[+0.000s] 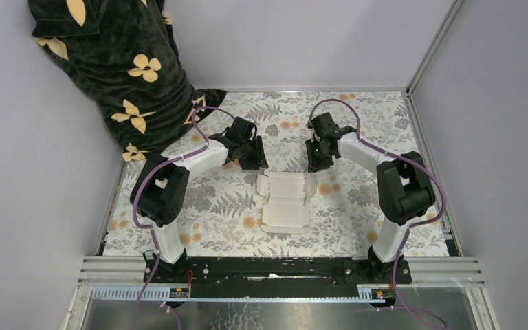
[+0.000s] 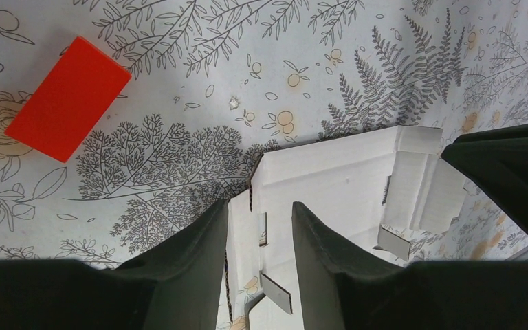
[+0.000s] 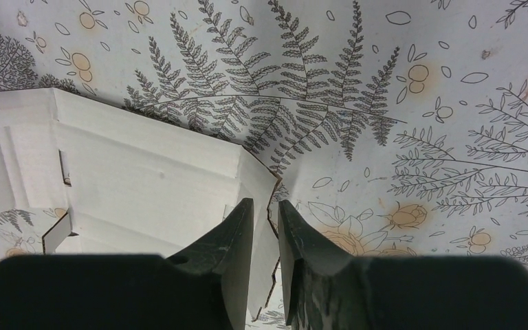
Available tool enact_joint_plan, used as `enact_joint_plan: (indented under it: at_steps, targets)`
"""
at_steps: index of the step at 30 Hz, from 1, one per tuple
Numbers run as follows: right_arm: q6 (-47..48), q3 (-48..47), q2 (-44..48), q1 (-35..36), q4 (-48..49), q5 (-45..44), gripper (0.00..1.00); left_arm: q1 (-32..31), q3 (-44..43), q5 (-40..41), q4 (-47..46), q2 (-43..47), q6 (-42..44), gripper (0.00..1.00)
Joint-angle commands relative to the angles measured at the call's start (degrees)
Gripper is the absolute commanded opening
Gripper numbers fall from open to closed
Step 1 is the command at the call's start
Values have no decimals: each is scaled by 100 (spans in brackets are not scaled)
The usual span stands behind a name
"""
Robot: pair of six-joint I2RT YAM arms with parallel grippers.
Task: Fold the paper box
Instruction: Fold the paper box at the center of the board.
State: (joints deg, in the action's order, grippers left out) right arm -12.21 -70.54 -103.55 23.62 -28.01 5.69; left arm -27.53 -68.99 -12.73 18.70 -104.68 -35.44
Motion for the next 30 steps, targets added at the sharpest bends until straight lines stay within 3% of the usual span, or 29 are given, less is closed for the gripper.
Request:
enact_joint_plan:
  at_steps: [1, 13, 30]
  targets:
    - [-76, -145, 3, -24, -26, 184, 28, 41, 33, -173, -292, -96, 48, 45]
    - [-61, -233, -167, -24, -96, 122, 33, 29, 39, -208, -333, -221, 32, 45]
    - [-120, -371, -284, -24, -47, 242, 31, 6, -161, -263, -369, -417, -24, 45]
